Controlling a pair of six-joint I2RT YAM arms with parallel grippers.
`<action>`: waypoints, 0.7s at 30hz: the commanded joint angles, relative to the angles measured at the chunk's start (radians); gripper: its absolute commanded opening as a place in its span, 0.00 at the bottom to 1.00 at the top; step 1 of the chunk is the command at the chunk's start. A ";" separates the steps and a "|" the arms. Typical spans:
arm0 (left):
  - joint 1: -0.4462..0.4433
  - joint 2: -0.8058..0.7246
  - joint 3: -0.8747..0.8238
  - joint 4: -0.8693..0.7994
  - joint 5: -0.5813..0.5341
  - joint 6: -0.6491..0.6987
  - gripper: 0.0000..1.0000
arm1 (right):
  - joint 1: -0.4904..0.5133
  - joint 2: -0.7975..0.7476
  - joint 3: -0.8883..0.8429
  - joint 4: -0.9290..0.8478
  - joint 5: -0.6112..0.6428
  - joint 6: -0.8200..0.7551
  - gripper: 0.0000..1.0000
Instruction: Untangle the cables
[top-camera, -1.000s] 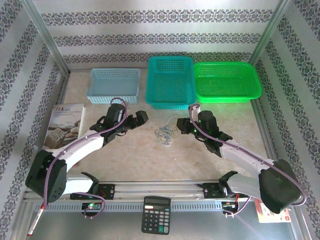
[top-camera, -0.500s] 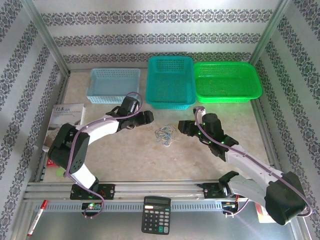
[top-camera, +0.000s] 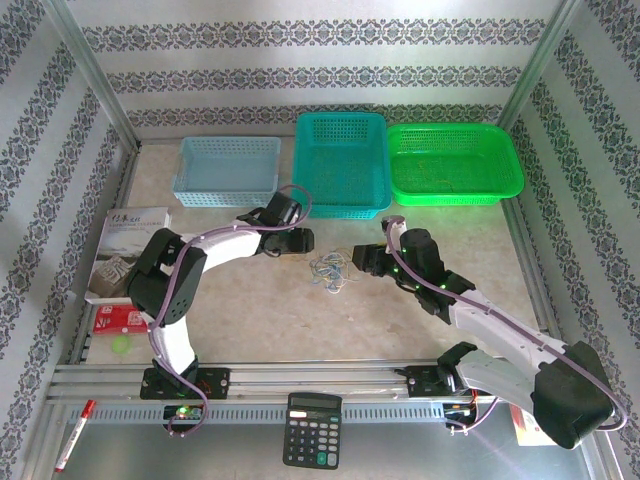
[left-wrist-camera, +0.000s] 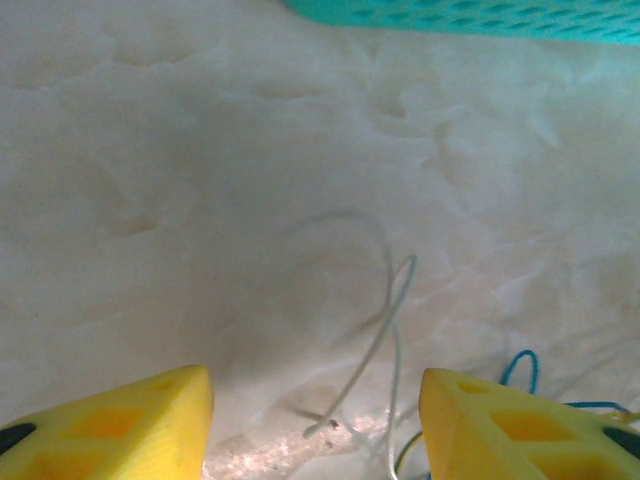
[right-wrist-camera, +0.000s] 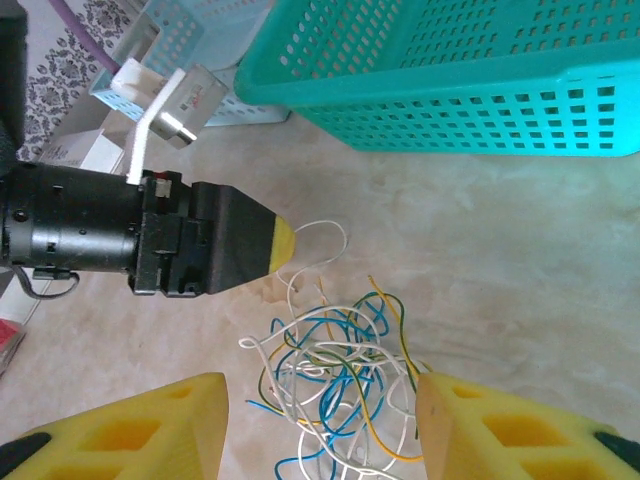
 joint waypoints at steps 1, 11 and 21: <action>-0.012 0.024 0.039 -0.040 -0.025 0.034 0.53 | 0.018 -0.007 0.006 0.010 -0.003 0.006 0.53; -0.019 0.061 0.055 -0.005 0.003 0.033 0.35 | 0.063 0.075 0.042 0.056 -0.006 0.020 0.56; -0.020 0.066 0.036 0.024 0.023 0.031 0.30 | 0.089 0.202 0.099 0.114 -0.008 0.020 0.58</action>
